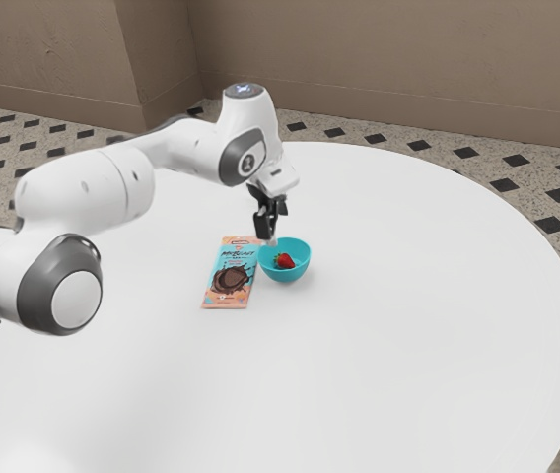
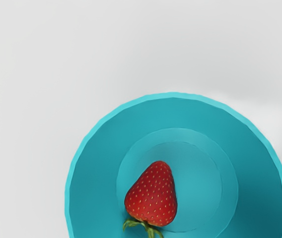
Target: Take strawberry from the bowl
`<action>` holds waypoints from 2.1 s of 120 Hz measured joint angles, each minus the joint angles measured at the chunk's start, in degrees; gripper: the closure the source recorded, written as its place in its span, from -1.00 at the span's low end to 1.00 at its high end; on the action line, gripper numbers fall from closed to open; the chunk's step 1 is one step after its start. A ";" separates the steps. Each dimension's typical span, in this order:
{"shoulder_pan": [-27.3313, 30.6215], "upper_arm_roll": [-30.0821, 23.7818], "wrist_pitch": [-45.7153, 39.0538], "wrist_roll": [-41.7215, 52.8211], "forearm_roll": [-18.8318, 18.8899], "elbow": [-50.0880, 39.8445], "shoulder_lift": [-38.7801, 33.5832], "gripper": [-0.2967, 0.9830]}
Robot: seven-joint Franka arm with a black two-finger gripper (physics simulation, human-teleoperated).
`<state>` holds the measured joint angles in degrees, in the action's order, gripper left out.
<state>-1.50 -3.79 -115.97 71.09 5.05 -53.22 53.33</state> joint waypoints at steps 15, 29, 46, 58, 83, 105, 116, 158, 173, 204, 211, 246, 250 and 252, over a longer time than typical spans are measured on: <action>0.00 -0.93 -0.31 2.85 0.59 -1.03 -0.51 -0.43; 0.00 -1.21 -0.17 5.14 0.93 -2.83 -1.42 -0.22; 0.02 -1.38 0.17 7.70 1.55 -3.27 -0.40 -0.08; 0.26 -1.39 0.18 9.22 1.83 -3.31 0.62 -0.03; 1.31 -2.09 -0.11 12.24 4.08 -3.31 1.49 0.02; 1.40 -3.47 -2.61 14.53 6.26 -3.30 2.01 -0.01; 1.41 -3.63 -4.07 15.43 6.64 -3.31 2.49 0.00; 2.18 -4.64 -6.71 17.71 6.85 -3.40 3.58 0.03; 2.37 -5.13 -5.93 18.24 6.59 -3.36 3.59 0.04; 2.64 -5.22 -3.82 19.00 5.18 -3.32 3.59 0.03; 2.62 -5.21 -3.47 19.12 4.94 -3.31 3.59 0.02; 2.91 -5.24 -2.40 19.41 4.22 -3.27 3.66 0.03; 3.09 -5.28 -2.31 19.39 3.96 -3.27 3.68 0.03; 3.14 -5.29 -2.26 19.38 3.87 -3.26 3.69 0.03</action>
<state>1.65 -9.08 -118.23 90.47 8.92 -56.49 57.03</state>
